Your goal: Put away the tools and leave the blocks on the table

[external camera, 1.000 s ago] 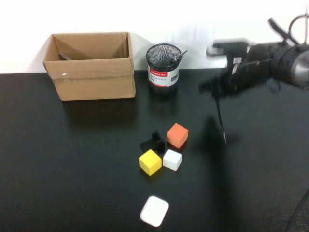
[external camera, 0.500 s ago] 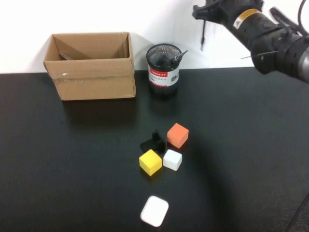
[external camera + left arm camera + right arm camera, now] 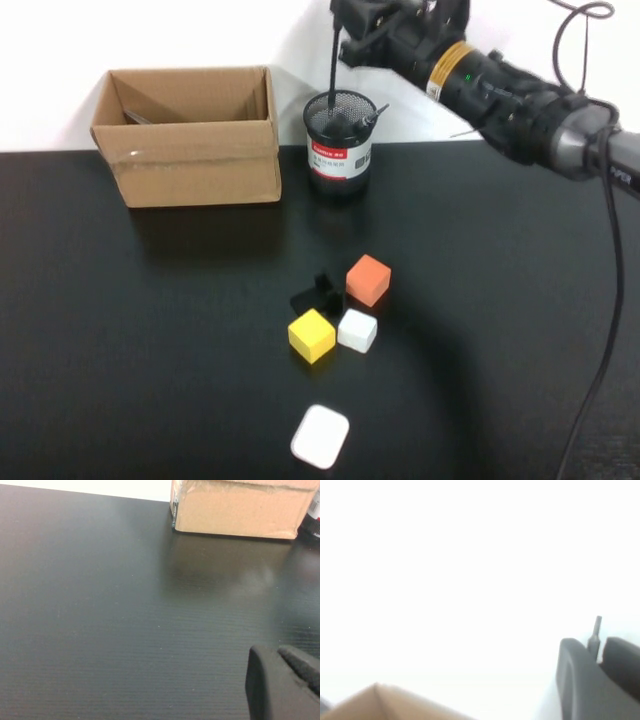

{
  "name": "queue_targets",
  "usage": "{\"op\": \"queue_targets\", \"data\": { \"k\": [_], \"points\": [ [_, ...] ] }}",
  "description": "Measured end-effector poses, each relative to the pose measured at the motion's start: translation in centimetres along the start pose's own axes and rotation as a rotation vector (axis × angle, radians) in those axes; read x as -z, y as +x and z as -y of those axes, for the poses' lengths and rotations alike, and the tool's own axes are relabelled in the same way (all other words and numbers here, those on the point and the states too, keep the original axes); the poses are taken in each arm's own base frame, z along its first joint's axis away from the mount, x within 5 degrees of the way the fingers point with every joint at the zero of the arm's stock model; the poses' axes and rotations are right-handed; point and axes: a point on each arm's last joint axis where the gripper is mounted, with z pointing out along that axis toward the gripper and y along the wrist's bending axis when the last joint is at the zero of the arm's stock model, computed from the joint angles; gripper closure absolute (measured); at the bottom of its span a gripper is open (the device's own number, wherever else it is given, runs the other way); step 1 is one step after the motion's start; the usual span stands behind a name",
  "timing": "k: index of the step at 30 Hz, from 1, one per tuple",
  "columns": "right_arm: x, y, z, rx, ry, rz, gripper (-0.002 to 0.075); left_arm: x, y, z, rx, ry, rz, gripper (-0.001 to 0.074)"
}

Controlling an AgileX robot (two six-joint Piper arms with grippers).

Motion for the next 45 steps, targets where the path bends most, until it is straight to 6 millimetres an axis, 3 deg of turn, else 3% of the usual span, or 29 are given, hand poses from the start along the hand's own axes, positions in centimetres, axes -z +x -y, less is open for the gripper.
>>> {"op": "queue_targets", "data": {
  "k": [8,13,18,24,28,33,36,41,45],
  "points": [
    [-0.2,0.5,-0.8,0.037,-0.059,-0.030,0.0555,0.0,0.0,0.0,0.000,0.000,0.000,0.0735],
    [-0.2,-0.2,-1.0,0.040,-0.056,-0.047,0.0535,0.0,0.0,0.0,0.000,0.000,0.000,0.0735],
    [0.3,-3.5,-2.3,0.073,-0.092,-0.070,0.0533,0.0,0.0,0.0,0.000,0.000,0.000,0.0735],
    [3.1,-10.1,-4.7,0.171,-0.131,-0.249,0.0607,0.0,0.0,0.0,0.000,0.000,0.000,0.0735],
    [6.2,-15.8,-6.3,0.117,-0.158,-0.252,0.0697,0.0,0.0,0.0,0.000,0.000,0.000,0.0735],
    [11.6,-22.8,-7.6,0.062,-0.102,-0.164,0.0725,0.0,0.0,0.0,0.000,0.000,0.000,0.0735],
    [15.1,-25.3,-8.0,0.120,-0.031,-0.117,0.0727,0.0,0.0,0.0,0.000,0.000,0.000,0.0735],
    [21.7,-26.2,-7.4,0.166,0.172,-0.090,0.0729,0.0,0.0,0.0,0.000,0.000,0.000,0.0735],
    [27.3,-23.9,-6.8,0.203,0.381,-0.121,0.0730,0.0,0.0,0.0,0.000,0.000,0.000,0.0735]
  ]
}}
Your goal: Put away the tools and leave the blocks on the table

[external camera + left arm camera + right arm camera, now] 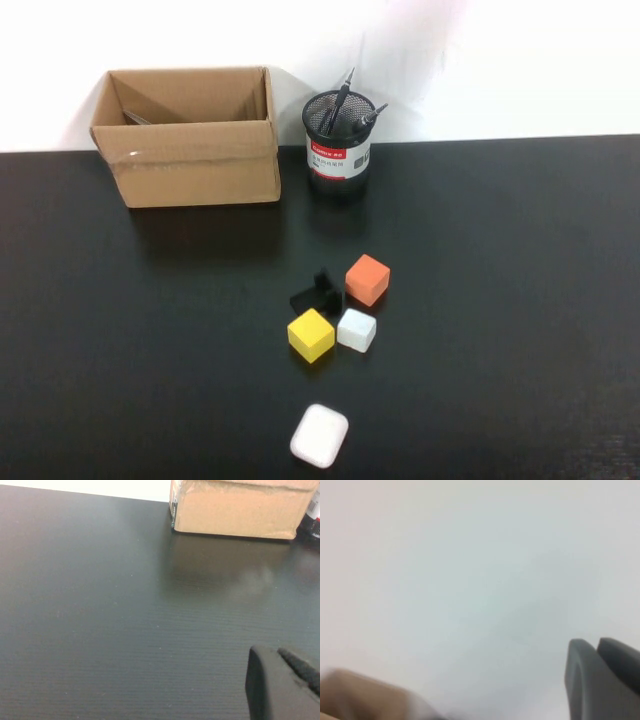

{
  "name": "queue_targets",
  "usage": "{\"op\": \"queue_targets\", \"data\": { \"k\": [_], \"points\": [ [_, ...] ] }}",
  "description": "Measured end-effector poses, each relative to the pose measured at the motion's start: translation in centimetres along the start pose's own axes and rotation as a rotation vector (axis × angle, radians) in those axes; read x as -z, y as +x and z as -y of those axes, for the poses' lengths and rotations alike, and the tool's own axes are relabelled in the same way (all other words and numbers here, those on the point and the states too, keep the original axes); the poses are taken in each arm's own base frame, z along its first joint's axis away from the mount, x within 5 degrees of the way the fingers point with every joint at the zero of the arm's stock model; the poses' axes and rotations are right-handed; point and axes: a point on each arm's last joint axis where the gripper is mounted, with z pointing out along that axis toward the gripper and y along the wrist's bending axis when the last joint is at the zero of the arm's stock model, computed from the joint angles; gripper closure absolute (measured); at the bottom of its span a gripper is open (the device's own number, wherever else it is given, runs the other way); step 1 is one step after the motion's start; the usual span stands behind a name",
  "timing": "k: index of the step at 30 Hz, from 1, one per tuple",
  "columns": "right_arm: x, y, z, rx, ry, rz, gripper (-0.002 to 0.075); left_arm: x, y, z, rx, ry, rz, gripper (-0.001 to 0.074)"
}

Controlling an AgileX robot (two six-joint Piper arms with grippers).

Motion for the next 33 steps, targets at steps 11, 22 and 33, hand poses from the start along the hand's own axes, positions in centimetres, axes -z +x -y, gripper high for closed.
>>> {"op": "queue_targets", "data": {
  "k": [11,22,33],
  "points": [
    [11.1,-0.7,-8.1,0.129,-0.096,0.179,0.0730,0.0,0.0,0.0,0.000,0.000,0.000,0.0735],
    [14.6,-1.0,-12.4,0.005,-0.427,0.170,0.0730,0.0,0.0,0.0,0.000,0.000,0.000,0.0735],
    [14.7,-1.4,-12.7,-0.026,-0.443,0.207,0.0730,0.0,0.0,0.0,0.000,0.000,0.000,0.0735]
  ]
}}
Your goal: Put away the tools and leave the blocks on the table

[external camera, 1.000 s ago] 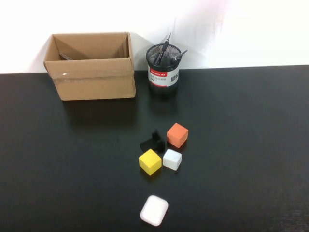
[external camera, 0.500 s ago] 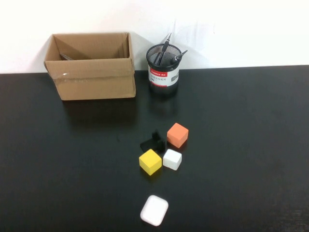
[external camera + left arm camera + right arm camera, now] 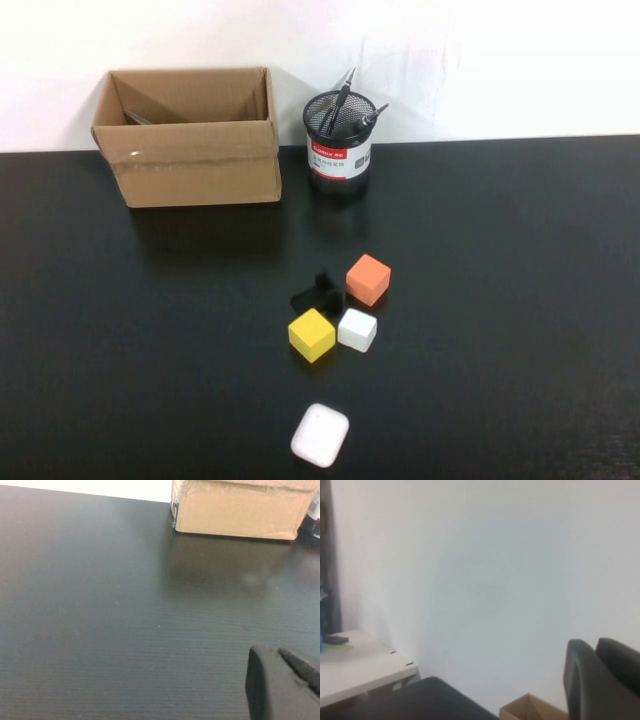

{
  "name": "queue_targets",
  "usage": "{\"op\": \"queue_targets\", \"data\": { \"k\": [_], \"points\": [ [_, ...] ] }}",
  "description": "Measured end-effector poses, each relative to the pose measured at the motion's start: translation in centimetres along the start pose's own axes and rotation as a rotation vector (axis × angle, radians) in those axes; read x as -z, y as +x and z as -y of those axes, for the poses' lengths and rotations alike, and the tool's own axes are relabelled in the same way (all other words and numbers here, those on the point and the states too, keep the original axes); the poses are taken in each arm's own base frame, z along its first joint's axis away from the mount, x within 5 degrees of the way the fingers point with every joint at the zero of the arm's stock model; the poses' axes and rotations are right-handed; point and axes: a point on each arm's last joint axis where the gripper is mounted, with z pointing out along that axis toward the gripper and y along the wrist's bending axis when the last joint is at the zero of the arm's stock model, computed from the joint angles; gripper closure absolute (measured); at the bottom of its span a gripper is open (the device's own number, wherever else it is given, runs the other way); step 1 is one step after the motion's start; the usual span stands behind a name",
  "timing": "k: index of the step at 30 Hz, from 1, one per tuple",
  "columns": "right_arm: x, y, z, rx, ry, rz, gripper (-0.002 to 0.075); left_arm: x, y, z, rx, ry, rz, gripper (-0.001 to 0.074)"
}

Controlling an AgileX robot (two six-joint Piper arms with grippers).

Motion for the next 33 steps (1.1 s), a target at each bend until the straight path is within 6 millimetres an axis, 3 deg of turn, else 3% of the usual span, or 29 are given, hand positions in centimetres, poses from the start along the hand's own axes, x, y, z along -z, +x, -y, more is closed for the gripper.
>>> {"op": "queue_targets", "data": {
  "k": [6,13,17,20,22,26,33],
  "points": [
    [0.2,-0.7,1.6,0.090,0.176,0.068,0.0730,0.0,0.0,0.0,0.000,0.002,0.000,0.0735],
    [0.6,-1.0,4.3,0.066,0.455,0.156,0.0730,0.0,0.0,0.0,0.000,0.002,0.000,0.0735],
    [1.7,-0.8,5.0,0.035,0.585,0.205,0.0730,0.0,0.0,0.0,0.000,0.002,0.000,0.0735],
    [3.3,-0.4,5.4,0.075,0.724,0.140,0.0730,0.0,0.0,0.0,0.000,0.002,0.000,0.0735],
    [4.6,0.6,5.2,0.103,0.795,0.003,0.0730,0.0,0.0,0.0,0.000,0.002,0.000,0.0735],
    [6.3,3.5,4.1,0.199,0.764,-0.240,0.0730,0.0,0.0,0.0,0.000,0.002,0.000,0.0735],
    [9.1,10.4,2.8,0.235,0.780,-0.257,0.0730,0.0,0.0,0.0,0.000,0.002,0.000,0.0735]
  ]
}}
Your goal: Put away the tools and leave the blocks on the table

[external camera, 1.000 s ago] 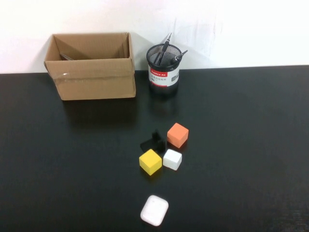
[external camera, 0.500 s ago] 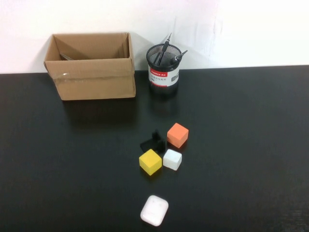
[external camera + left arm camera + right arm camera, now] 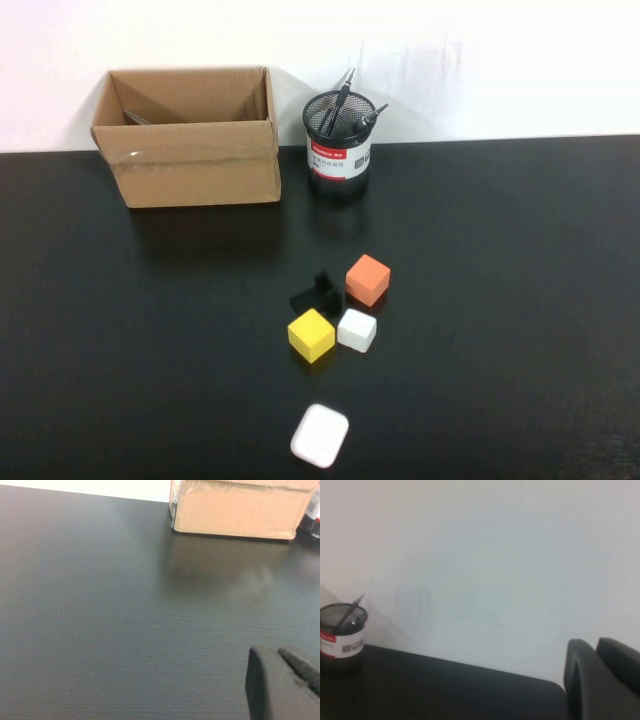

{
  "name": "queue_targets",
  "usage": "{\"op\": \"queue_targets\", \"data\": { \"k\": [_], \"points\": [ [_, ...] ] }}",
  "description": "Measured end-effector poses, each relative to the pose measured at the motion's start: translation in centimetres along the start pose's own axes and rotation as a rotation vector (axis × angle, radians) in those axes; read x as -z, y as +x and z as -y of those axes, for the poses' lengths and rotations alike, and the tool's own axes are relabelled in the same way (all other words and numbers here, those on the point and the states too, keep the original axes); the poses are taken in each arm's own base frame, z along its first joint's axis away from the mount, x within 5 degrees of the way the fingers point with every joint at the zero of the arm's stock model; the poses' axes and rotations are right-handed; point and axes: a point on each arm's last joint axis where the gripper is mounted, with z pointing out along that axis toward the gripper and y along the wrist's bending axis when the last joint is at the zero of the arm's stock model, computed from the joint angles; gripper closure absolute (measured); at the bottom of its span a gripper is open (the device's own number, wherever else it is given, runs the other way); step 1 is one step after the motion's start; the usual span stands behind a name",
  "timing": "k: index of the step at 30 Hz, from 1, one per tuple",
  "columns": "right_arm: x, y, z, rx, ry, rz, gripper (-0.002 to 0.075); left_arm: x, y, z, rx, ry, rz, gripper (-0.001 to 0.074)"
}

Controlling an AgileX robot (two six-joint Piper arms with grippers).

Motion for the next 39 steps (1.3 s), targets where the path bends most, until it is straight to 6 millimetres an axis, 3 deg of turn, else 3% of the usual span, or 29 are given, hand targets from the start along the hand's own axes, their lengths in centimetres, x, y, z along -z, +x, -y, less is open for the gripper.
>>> {"op": "queue_targets", "data": {
  "k": [8,11,13,21,39],
  "points": [
    [1.1,9.9,-1.7,-0.204,0.063,0.123,0.0730,0.0,0.0,0.0,0.000,0.000,0.000,0.0735],
    [0.4,13.9,-2.2,-0.301,0.091,0.032,0.0730,0.0,0.0,0.0,0.000,0.000,0.002,0.0735],
    [0.4,15.3,-2.4,-0.321,0.097,-0.077,0.0730,0.0,0.0,0.0,0.000,0.000,0.002,0.0735],
    [0.8,17.5,-3.0,-0.232,0.060,-0.313,0.0730,0.0,0.0,0.0,0.000,0.000,0.002,0.0735],
    [0.8,17.6,-3.1,-0.169,0.048,-0.325,0.0730,0.0,0.0,0.0,0.000,0.000,0.002,0.0735]
  ]
}}
